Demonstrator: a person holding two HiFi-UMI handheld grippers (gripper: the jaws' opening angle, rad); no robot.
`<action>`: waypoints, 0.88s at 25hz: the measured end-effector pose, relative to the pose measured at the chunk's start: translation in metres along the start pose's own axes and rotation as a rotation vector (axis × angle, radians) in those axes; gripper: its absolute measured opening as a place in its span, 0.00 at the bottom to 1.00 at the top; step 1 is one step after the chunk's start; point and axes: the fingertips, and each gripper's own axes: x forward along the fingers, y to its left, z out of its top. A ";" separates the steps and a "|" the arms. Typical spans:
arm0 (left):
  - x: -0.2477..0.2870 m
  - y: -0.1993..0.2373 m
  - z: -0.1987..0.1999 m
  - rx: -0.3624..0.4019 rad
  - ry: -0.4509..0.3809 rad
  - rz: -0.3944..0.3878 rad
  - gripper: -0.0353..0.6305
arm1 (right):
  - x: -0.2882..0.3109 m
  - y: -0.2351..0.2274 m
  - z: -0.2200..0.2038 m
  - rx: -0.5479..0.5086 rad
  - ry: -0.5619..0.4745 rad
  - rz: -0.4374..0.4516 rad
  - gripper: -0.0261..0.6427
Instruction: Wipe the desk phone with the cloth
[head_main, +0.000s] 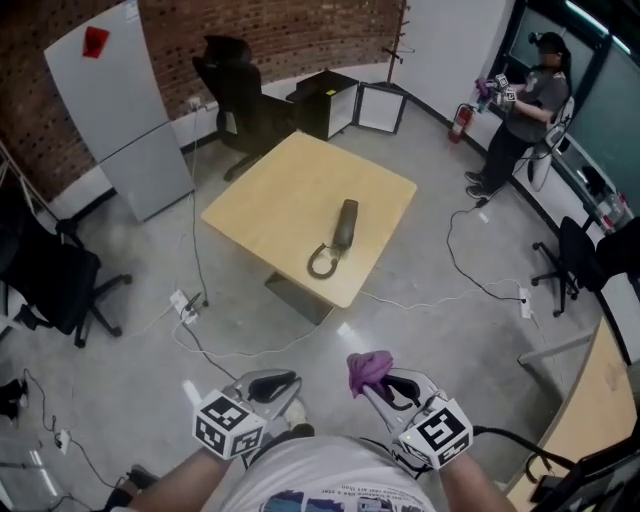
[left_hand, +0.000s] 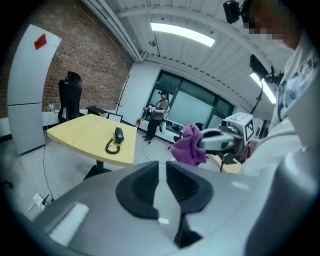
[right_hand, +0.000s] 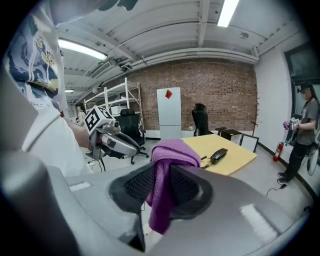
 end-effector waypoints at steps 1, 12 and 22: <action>-0.002 -0.008 -0.002 0.007 0.001 -0.001 0.09 | -0.007 0.006 -0.003 0.003 -0.009 -0.007 0.17; -0.006 -0.134 -0.023 0.083 0.024 -0.031 0.06 | -0.098 0.061 -0.057 0.048 -0.074 -0.007 0.17; -0.014 -0.163 -0.034 0.198 0.106 -0.204 0.06 | -0.105 0.088 -0.064 0.090 -0.101 -0.093 0.17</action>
